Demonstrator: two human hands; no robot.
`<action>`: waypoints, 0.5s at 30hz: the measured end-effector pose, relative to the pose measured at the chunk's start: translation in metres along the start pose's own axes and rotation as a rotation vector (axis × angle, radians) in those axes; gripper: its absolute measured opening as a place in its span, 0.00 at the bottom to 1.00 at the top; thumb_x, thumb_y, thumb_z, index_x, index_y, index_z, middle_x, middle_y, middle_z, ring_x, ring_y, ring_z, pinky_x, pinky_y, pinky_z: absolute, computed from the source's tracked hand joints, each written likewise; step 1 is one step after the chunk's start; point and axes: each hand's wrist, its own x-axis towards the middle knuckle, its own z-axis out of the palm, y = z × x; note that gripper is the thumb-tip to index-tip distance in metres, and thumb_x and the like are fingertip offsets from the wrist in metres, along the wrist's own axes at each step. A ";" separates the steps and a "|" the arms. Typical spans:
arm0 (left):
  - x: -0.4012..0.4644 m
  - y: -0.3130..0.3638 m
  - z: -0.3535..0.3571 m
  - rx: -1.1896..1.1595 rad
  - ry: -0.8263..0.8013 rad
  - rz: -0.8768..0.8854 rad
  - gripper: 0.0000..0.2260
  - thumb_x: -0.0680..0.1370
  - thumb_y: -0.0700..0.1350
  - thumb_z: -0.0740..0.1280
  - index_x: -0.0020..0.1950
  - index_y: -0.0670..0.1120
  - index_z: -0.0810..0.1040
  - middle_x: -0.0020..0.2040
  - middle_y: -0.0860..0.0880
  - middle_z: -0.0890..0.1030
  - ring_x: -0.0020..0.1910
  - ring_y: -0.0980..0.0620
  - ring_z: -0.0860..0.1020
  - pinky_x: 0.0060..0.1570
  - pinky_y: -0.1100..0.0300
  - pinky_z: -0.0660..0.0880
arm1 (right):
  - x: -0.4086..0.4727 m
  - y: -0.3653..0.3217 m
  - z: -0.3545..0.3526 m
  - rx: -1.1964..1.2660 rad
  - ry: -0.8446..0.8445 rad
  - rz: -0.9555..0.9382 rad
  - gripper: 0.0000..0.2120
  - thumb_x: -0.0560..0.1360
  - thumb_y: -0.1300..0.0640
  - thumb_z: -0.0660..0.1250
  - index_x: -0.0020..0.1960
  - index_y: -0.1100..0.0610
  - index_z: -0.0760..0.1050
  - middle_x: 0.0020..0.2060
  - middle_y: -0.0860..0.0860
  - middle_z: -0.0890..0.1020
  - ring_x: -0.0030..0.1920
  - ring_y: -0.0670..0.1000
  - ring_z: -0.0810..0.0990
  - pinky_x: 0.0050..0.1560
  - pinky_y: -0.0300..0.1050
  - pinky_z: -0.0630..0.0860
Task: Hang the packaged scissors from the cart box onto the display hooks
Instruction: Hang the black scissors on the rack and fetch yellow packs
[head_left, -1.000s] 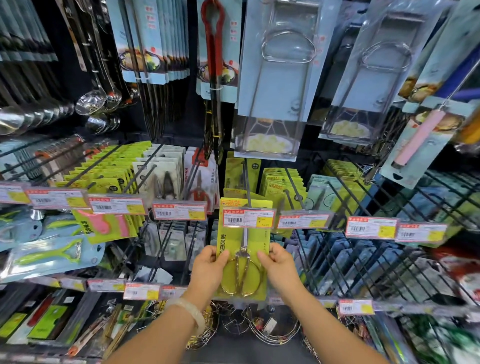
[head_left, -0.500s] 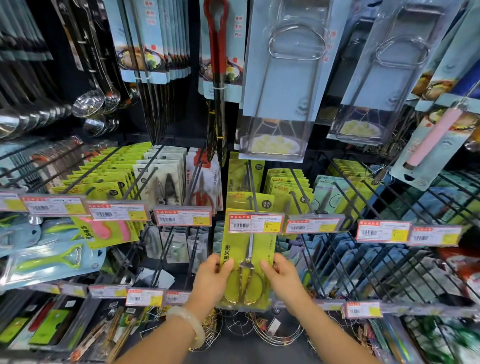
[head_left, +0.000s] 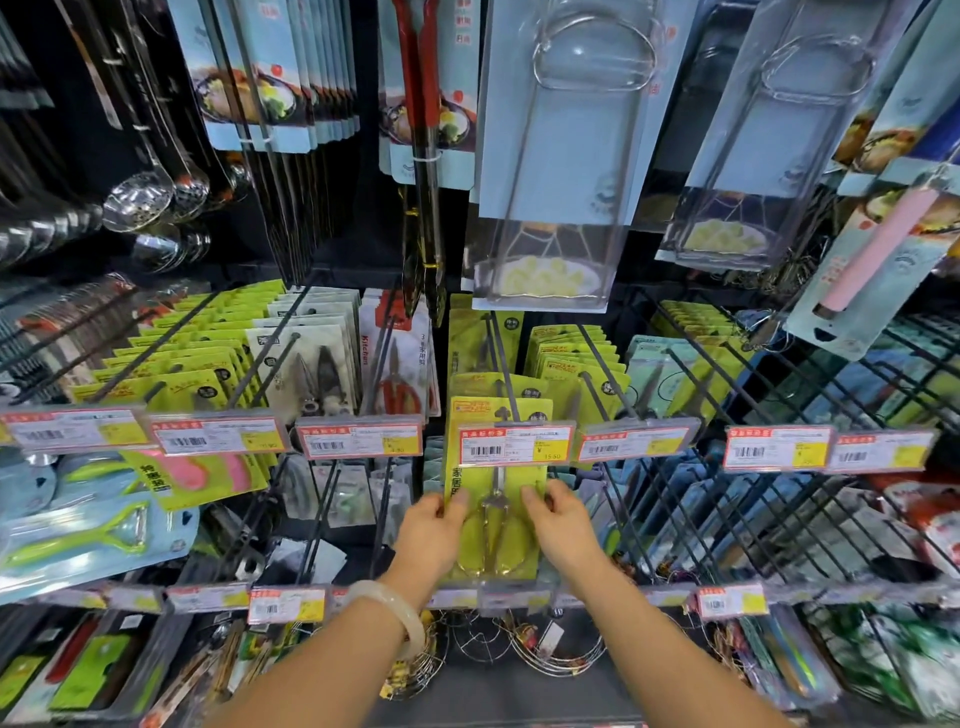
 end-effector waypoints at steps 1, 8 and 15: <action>0.002 -0.002 0.002 0.008 -0.003 0.004 0.26 0.79 0.57 0.59 0.67 0.38 0.70 0.60 0.38 0.77 0.58 0.40 0.77 0.61 0.47 0.72 | 0.002 0.001 0.002 0.005 0.004 0.020 0.09 0.79 0.52 0.59 0.49 0.58 0.70 0.35 0.50 0.72 0.36 0.49 0.72 0.43 0.47 0.71; 0.004 -0.024 0.018 0.342 -0.048 -0.046 0.22 0.77 0.51 0.65 0.67 0.43 0.67 0.59 0.41 0.78 0.56 0.40 0.78 0.55 0.49 0.76 | -0.011 0.019 -0.013 -0.264 -0.079 0.162 0.27 0.80 0.49 0.58 0.74 0.61 0.56 0.65 0.58 0.72 0.65 0.56 0.71 0.63 0.46 0.68; -0.049 -0.009 0.082 1.009 -0.227 0.312 0.26 0.76 0.51 0.65 0.71 0.44 0.63 0.69 0.44 0.67 0.70 0.43 0.64 0.69 0.52 0.64 | -0.048 0.059 -0.054 -0.798 -0.245 0.065 0.11 0.78 0.54 0.61 0.58 0.55 0.69 0.66 0.60 0.70 0.67 0.57 0.69 0.63 0.47 0.66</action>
